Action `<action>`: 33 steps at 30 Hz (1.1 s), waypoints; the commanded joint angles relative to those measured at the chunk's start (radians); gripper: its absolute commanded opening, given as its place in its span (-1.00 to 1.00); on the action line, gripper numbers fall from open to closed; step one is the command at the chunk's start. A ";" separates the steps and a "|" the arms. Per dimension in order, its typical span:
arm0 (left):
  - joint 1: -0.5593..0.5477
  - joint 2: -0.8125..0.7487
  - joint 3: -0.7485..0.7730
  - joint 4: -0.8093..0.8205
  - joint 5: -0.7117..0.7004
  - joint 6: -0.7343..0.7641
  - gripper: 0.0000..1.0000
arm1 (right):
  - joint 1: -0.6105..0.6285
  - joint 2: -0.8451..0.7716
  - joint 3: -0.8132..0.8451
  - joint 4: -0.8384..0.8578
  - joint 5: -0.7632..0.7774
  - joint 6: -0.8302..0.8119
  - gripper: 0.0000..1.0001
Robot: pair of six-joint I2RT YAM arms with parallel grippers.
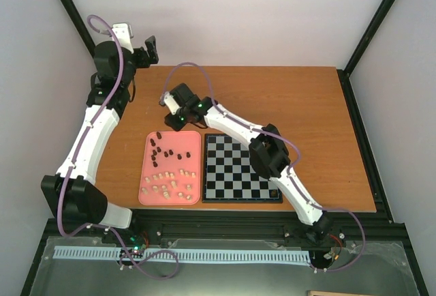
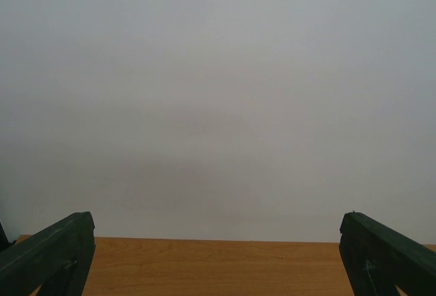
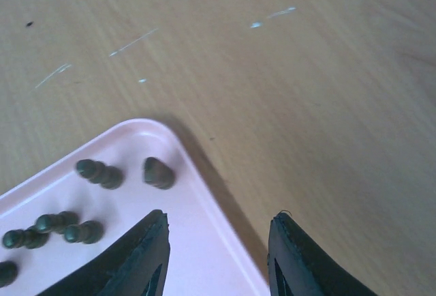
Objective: Set up the chess pieces on the board
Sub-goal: Pick up the chess piece from the storage box.
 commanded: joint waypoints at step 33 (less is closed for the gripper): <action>-0.004 -0.034 0.017 0.015 -0.018 0.027 0.99 | 0.060 0.205 0.177 0.077 -0.162 -0.111 -0.36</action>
